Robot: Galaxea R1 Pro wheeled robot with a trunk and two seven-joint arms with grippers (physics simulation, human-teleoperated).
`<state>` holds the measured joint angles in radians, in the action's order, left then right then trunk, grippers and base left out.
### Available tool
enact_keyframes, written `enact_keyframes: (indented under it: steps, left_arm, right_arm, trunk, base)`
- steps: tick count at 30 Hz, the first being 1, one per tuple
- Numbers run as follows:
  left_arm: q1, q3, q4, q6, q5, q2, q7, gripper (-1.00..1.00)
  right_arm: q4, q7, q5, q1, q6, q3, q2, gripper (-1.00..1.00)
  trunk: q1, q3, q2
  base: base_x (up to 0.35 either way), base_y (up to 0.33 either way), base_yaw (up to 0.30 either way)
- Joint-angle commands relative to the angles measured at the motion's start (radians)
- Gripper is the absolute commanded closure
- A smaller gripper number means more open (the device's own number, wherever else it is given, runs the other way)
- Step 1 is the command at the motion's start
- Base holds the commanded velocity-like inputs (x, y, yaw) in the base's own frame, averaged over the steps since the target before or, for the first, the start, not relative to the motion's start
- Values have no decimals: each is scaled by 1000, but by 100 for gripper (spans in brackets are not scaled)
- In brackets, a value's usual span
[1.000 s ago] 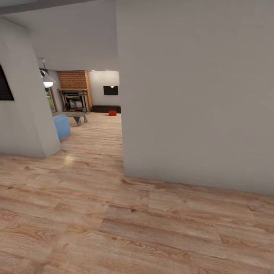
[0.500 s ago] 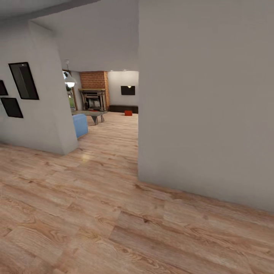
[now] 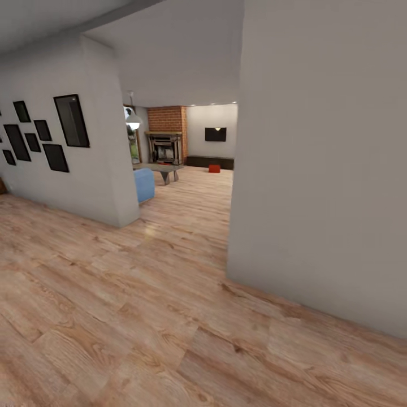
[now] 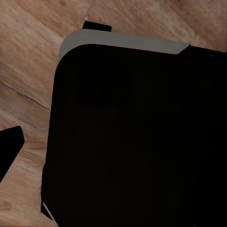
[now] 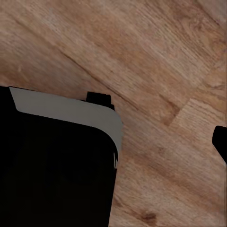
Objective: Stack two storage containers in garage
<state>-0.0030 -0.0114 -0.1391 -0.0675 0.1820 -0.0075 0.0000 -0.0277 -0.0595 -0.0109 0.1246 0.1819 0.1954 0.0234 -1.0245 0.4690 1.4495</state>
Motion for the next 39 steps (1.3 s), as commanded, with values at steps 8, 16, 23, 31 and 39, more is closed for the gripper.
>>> enact_keyframes:
  steps: [8, 16, 23, 31, 39]
  left_arm:
    - [0, -1, -1, -6, 8, 0, 0, -100]
    - [0, -1, -1, -7, 8, 0, 0, -100]
    - [0, -1, -1, -6, 8, 0, 0, -100]
    - [0, -1, -1, -7, 8, 1, 0, -100]
    - [0, 1, -2, -8, 8, 1, 0, -100]
  right_arm:
    - [-3, -3, -1, 1, 4, 8, 0, -100]
    - [-3, -3, -1, 1, 4, 9, 0, -100]
    - [-3, -3, -1, 1, 4, 9, 0, -100]
    - [-3, -3, 0, 1, 4, 9, 0, -100]
    - [-3, -3, 2, 1, 4, 7, 0, -100]
  trunk:
    - [-1, 1, 0]
    - [-1, 1, 0]
    - [-1, 1, 0]
    - [-1, 1, 0]
    - [-1, 1, 0]
  base:
    - [322, 0, 270]
    - [322, 0, 270]
    - [322, 0, 270]
    - [322, 0, 270]
    - [322, 0, 270]
